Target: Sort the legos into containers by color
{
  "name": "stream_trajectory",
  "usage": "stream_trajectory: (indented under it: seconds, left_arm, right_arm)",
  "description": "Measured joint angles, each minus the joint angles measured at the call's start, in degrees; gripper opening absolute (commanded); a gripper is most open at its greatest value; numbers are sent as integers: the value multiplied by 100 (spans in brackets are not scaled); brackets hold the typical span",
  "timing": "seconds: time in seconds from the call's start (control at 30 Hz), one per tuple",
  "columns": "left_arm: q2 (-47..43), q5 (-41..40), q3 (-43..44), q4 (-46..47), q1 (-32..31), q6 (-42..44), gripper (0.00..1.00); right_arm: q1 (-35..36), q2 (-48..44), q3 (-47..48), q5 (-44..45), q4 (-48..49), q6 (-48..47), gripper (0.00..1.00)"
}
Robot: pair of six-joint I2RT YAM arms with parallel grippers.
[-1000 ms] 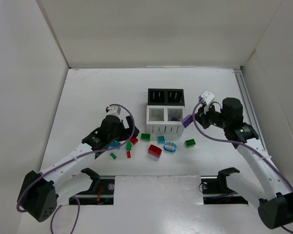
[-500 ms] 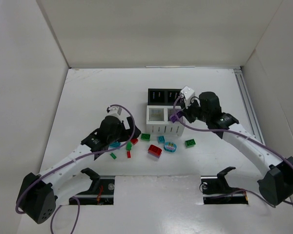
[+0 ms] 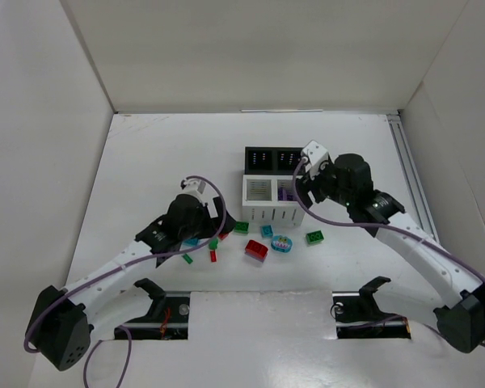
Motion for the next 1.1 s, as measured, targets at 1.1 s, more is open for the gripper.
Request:
stream_trajectory:
  seconds: [1.1]
  left_arm:
    - [3276,-2186,2269,-1215,-3276,407,96]
  right_arm:
    - [-11,-2059,-726,61,-1513,-756,96]
